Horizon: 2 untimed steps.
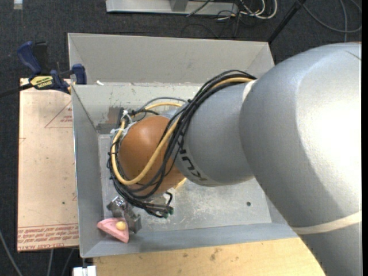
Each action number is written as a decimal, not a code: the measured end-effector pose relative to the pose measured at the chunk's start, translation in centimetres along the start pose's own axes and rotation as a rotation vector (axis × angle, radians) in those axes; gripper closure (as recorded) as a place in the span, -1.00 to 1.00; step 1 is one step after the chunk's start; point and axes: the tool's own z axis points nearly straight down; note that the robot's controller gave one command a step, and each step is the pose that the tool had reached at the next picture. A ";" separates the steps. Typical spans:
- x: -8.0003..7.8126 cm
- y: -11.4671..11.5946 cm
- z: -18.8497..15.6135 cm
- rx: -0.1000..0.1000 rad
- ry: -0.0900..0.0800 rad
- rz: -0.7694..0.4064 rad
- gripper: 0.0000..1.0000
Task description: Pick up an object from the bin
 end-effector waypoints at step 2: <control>-0.1 -0.1 -0.2 0.002 -0.004 0.001 1.00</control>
Offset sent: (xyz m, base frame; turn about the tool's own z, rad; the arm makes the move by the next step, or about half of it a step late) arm 0.0000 0.0000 0.0000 0.0000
